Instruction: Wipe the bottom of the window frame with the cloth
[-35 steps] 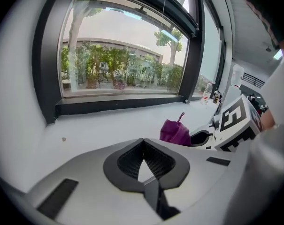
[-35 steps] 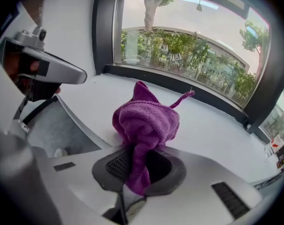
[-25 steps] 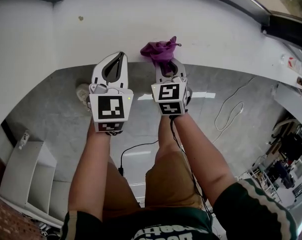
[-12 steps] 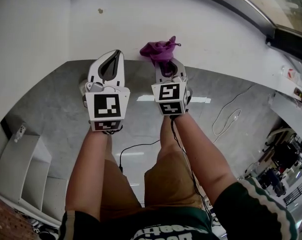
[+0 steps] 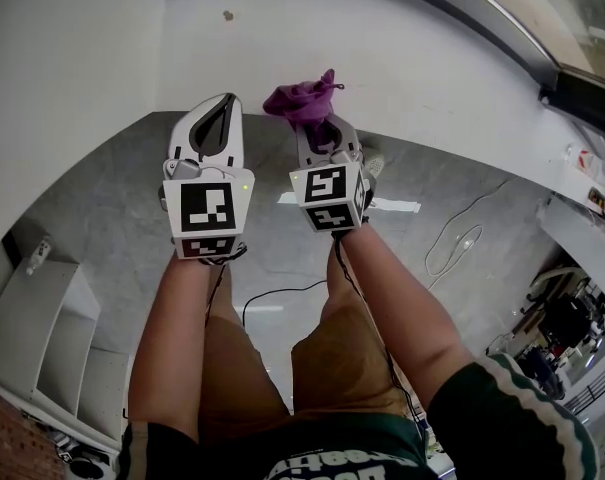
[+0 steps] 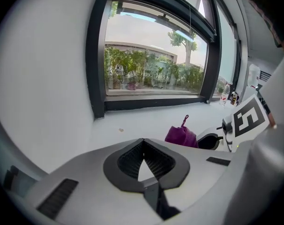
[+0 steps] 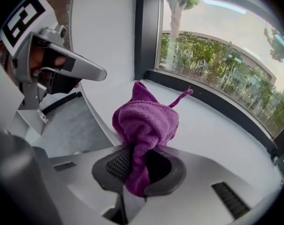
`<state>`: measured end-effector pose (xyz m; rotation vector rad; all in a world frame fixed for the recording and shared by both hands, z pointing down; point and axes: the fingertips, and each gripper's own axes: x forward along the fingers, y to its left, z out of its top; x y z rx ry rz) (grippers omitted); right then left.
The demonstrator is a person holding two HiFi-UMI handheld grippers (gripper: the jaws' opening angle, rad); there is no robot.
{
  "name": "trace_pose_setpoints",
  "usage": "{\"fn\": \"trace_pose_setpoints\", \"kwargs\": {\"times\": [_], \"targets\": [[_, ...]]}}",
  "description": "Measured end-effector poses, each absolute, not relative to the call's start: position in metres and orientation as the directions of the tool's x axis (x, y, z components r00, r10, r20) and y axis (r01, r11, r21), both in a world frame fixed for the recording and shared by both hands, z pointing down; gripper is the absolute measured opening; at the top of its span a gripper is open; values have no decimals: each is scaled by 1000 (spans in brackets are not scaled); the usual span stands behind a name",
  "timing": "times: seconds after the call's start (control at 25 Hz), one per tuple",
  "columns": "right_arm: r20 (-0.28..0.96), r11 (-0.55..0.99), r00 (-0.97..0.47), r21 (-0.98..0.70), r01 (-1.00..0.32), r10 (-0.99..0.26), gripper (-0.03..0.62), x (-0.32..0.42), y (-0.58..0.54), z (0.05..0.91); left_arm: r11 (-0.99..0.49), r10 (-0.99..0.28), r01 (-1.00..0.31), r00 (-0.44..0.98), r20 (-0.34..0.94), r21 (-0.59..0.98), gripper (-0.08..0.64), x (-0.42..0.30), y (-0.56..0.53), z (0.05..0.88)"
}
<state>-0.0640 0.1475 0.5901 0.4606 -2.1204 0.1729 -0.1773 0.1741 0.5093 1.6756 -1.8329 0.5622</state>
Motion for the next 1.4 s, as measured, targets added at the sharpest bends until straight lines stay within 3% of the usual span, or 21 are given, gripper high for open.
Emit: {"fn": "trace_pose_setpoints", "kwargs": {"times": [0.64, 1.4], "targets": [[827, 957, -536, 8, -288, -168, 63, -119, 169, 593, 167, -709, -986, -106, 697, 21, 9, -219, 209, 507], [810, 984, -562, -174, 48, 171, 63, -197, 208, 593, 218, -658, -976, -149, 738, -2, 9, -242, 240, 509]]}}
